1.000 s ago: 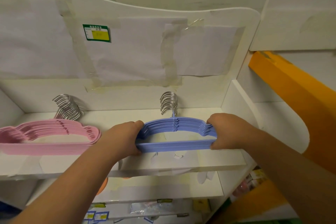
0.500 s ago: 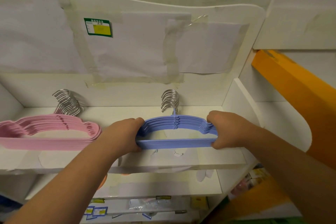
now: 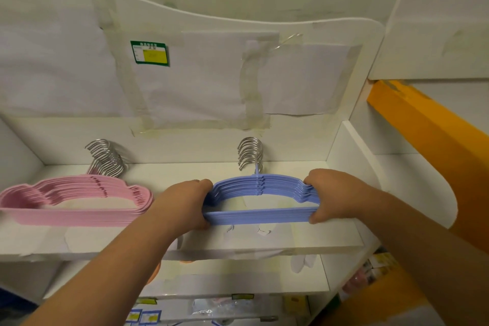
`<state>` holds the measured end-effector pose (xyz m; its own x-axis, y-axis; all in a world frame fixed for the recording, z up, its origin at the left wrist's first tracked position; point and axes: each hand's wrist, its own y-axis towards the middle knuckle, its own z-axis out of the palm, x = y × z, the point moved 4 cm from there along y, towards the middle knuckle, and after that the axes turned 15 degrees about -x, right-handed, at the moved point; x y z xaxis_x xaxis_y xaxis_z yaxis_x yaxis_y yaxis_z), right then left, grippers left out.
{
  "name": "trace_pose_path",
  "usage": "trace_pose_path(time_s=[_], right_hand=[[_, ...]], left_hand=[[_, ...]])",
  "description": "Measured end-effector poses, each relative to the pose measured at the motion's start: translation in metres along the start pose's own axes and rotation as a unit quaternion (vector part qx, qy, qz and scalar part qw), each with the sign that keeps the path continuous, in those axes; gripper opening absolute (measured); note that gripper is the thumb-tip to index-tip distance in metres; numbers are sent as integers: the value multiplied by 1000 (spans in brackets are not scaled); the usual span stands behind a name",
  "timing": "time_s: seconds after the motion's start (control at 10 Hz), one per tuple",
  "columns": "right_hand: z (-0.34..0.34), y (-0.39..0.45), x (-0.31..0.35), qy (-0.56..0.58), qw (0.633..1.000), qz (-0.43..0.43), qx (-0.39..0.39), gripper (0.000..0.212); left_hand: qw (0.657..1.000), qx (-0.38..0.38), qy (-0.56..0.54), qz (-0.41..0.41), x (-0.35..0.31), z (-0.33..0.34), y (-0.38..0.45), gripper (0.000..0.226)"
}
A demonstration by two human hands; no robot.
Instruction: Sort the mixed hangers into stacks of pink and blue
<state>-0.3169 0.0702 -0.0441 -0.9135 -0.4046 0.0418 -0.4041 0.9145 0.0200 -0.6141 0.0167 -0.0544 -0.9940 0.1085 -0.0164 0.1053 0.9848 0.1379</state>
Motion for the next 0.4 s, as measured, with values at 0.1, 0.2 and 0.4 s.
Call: trace_pose_path(time_s=[0.1, 0.2, 0.4], right_hand=[[-2, 2, 1, -10, 1000, 6, 7, 53], [-1, 2, 3, -22, 1000, 4, -6, 50], [-11, -11, 9, 3, 1000, 24, -17, 77]], left_hand=[[1000, 1, 2, 0, 0, -2, 0, 43], [1000, -9, -4, -3, -1, -3, -1, 44], [998, -11, -64, 4, -4, -2, -12, 87]])
